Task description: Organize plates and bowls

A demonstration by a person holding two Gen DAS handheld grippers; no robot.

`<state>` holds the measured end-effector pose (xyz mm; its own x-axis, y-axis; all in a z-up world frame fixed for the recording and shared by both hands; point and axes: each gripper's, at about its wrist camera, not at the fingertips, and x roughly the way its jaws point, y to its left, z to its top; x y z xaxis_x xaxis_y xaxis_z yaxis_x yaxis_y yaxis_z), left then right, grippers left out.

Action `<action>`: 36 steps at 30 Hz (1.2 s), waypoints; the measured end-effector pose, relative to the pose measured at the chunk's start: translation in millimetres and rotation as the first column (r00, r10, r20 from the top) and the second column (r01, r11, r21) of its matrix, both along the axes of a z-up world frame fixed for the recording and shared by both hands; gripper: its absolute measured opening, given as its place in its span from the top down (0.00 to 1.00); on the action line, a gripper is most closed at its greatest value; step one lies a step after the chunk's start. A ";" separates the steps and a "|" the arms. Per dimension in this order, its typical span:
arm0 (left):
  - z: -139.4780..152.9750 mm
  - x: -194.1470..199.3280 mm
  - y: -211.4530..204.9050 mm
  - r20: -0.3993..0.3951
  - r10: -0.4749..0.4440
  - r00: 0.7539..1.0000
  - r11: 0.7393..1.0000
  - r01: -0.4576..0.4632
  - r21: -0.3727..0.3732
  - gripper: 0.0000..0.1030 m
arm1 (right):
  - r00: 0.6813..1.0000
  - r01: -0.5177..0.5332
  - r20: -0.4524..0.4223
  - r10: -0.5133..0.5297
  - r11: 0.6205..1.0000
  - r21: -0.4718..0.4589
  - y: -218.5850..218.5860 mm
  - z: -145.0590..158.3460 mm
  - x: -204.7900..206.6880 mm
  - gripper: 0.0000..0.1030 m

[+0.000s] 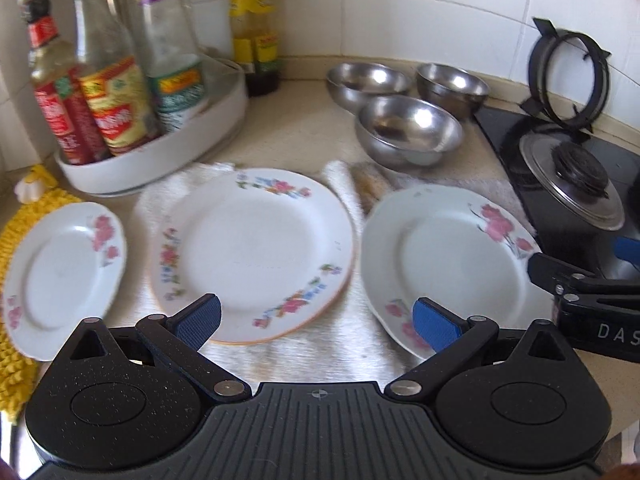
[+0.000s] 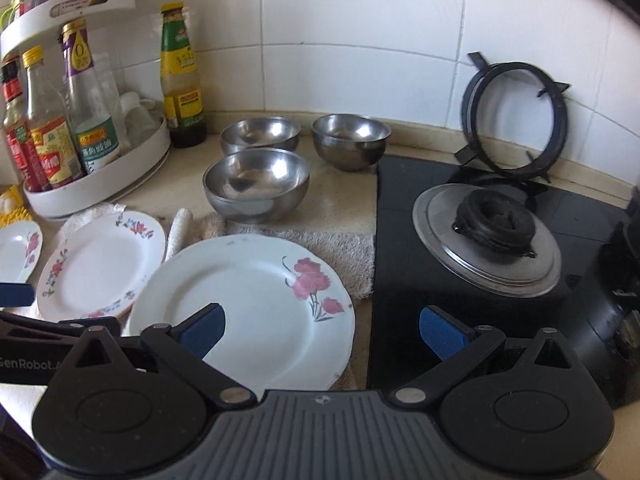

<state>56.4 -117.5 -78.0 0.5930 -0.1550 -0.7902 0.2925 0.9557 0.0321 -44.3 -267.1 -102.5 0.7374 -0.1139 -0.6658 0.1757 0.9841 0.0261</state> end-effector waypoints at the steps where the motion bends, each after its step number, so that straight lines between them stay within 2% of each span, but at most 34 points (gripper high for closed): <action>1: -4.1 1.1 -3.3 -0.016 -0.017 1.000 1.000 0.017 -0.007 0.01 | 1.000 -0.023 -0.007 0.023 1.000 0.001 -4.1 -3.6 2.5 0.00; 5: -16.9 10.2 -14.0 -0.068 -0.063 0.996 0.997 0.060 -0.049 0.02 | 0.993 -0.101 -0.052 0.103 0.994 0.048 -21.6 -17.4 16.5 0.04; 10: -24.6 22.1 -24.6 -0.101 -0.124 0.987 0.988 0.113 -0.102 0.02 | 0.968 -0.225 -0.076 0.240 0.960 0.166 -36.4 -28.4 34.7 0.25; 16: -27.9 27.7 -29.6 -0.092 -0.167 0.982 0.980 0.156 -0.120 0.01 | 0.936 -0.320 -0.081 0.343 0.924 0.209 -46.8 -36.7 55.0 0.25; 23: -29.1 33.3 -36.4 -0.110 -0.197 0.974 0.978 0.188 -0.088 0.00 | 0.890 -0.411 -0.094 0.445 0.875 0.256 -60.1 -39.2 73.6 0.25; 26: -25.2 33.7 -41.5 -0.123 -0.238 0.963 0.966 0.221 -0.138 0.00 | 0.883 -0.419 -0.099 0.458 0.866 0.271 -61.1 -39.5 78.4 0.25; 28: -25.2 32.2 -46.7 -0.130 -0.252 0.959 0.964 0.236 -0.123 0.00 | 0.876 -0.428 -0.098 0.472 0.854 0.294 -66.3 -39.2 79.4 0.26; 30: -27.4 36.2 -46.7 -0.136 -0.253 0.958 0.963 0.236 -0.130 0.01 | 0.877 -0.422 -0.086 0.473 0.843 0.334 -72.7 -40.2 79.8 0.26; 32: -27.2 39.9 -46.2 -0.143 -0.240 0.960 0.965 0.219 -0.146 0.00 | 0.893 -0.383 -0.081 0.442 0.843 0.377 -76.0 -39.4 80.3 0.26; 36: -22.1 42.0 -44.7 -0.131 -0.266 0.955 0.956 0.244 -0.162 0.00 | 0.916 -0.339 -0.062 0.396 0.848 0.407 -80.1 -29.1 70.9 0.26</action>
